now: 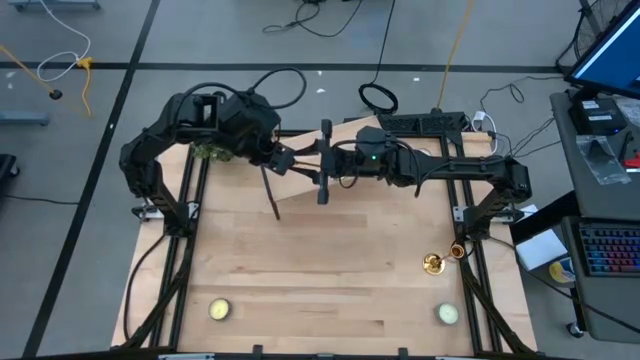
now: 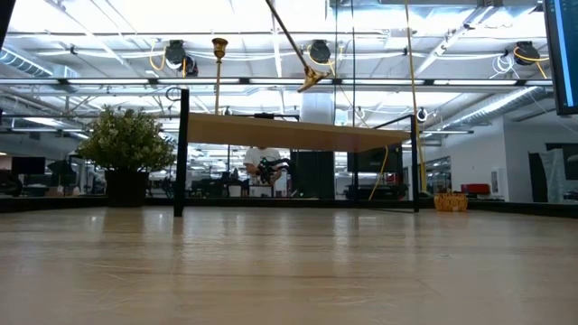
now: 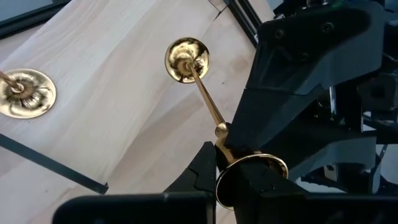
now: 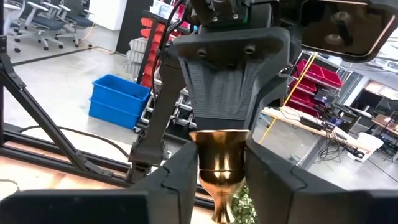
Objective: Pick & Place candle stick holders
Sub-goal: Put the left gold candle holder on the shelf aligned with gold candle holder
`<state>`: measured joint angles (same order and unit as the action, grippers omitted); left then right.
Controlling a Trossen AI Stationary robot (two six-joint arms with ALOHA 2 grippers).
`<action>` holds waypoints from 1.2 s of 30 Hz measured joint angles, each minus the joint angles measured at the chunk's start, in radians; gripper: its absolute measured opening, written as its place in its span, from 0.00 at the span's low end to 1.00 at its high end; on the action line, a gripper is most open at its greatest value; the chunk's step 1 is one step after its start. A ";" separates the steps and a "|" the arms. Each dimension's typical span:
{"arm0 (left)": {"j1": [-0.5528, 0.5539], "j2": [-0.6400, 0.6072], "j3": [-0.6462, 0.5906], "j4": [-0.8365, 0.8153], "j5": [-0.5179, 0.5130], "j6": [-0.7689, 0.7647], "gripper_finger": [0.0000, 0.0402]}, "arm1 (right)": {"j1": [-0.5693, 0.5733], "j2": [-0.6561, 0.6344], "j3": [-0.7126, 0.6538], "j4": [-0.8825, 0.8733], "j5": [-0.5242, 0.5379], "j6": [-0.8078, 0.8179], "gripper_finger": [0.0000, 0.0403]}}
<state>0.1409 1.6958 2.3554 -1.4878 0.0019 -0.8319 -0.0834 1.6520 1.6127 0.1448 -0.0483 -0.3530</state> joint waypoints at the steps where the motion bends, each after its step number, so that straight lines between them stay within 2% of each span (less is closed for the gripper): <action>1: -0.002 -0.001 0.000 -0.003 0.001 0.000 0.04 | 0.000 0.000 0.000 0.000 -0.001 0.000 0.27; 8: -0.006 -0.002 0.000 -0.010 -0.006 0.000 0.04 | 0.000 -0.003 0.000 0.003 -0.001 0.000 0.18; 14: -0.006 -0.002 0.000 -0.009 -0.006 0.003 0.04 | 0.000 -0.003 0.000 0.000 -0.001 0.000 0.16; 18: -0.007 -0.001 0.000 -0.006 -0.004 0.000 0.04 | 0.000 -0.003 0.000 -0.014 0.003 -0.025 0.23; 24: -0.008 0.001 0.000 0.018 0.013 0.001 0.04 | 0.000 0.002 -0.002 -0.062 0.005 -0.030 0.42; 27: -0.008 0.001 0.000 0.025 0.021 0.002 0.04 | 0.000 0.002 -0.002 -0.055 0.003 -0.034 0.48; 31: -0.008 0.001 0.000 0.018 0.019 0.004 0.04 | 0.000 0.002 -0.002 -0.052 0.027 -0.047 0.48; 36: -0.008 0.001 0.000 0.026 0.015 0.004 0.04 | 0.000 0.002 -0.002 -0.044 0.028 -0.053 0.40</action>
<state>0.1329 1.6970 2.3554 -1.4620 0.0170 -0.8280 -0.0834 1.6535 1.6112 0.1010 -0.0202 -0.4065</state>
